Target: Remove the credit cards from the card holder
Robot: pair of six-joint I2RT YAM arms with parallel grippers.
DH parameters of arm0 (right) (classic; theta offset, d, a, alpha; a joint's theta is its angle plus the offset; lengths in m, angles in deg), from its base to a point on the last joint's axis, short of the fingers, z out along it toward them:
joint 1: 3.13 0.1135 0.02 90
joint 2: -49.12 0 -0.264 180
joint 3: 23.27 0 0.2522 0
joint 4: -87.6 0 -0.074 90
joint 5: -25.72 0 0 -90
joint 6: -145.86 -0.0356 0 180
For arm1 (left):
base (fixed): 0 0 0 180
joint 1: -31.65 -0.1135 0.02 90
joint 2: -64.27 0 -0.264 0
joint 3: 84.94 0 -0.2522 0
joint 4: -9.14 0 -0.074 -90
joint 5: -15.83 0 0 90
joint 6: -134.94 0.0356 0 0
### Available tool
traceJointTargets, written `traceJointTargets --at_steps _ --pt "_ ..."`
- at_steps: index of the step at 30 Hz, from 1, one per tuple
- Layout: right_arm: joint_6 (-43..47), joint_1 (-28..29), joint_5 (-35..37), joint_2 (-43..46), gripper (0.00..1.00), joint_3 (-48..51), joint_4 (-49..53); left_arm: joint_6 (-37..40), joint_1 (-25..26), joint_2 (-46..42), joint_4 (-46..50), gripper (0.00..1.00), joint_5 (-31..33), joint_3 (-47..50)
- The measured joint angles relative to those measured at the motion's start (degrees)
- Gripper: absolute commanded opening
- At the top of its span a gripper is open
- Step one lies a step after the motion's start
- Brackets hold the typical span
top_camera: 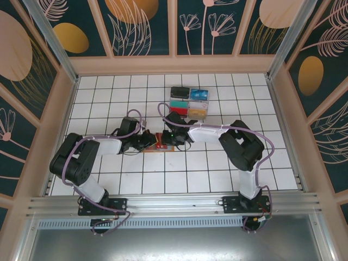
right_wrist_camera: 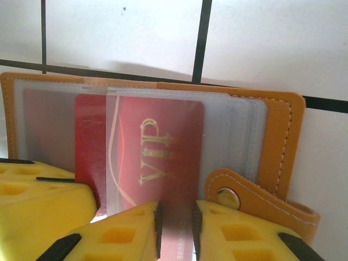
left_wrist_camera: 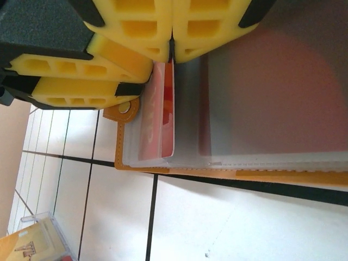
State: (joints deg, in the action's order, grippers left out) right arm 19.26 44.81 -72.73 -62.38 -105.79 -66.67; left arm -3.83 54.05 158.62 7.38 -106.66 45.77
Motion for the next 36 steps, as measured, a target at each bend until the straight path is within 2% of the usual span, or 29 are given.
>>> traceJointTargets --at_steps 7,13,17,24,29,32,36 --pt "-0.5 -0.3 -0.3 0.4 0.26 1.3 -2.2 3.1 0.0 -3.6 4.9 0.0 3.4 -0.2" --pt "-1.1 -0.8 -0.7 0.5 0.26 1.8 -3.2 6.2 -0.9 -10.9 12.4 0.0 8.2 -0.3" --pt "-0.8 -2.1 -3.5 1.2 0.28 2.9 -5.2 7.4 -1.5 -16.1 17.7 0.0 12.1 -1.0" --pt "-2.0 -7.5 -15.3 7.3 0.49 5.7 -15.4 7.0 -1.5 -23.0 21.8 0.0 15.0 -2.6" --pt "-4.8 -11.3 -24.7 13.4 0.68 8.4 -27.4 3.3 -1.6 -27.3 18.8 0.0 12.1 -2.8" --pt "-5.7 -12.9 -29.8 14.7 0.74 9.4 -32.8 0.1 -1.7 -28.5 14.3 0.0 8.8 -2.8" --pt "-6.1 -13.4 -34.6 14.8 0.74 9.4 -35.7 -4.0 -1.7 -28.7 8.5 0.0 4.5 -2.8"
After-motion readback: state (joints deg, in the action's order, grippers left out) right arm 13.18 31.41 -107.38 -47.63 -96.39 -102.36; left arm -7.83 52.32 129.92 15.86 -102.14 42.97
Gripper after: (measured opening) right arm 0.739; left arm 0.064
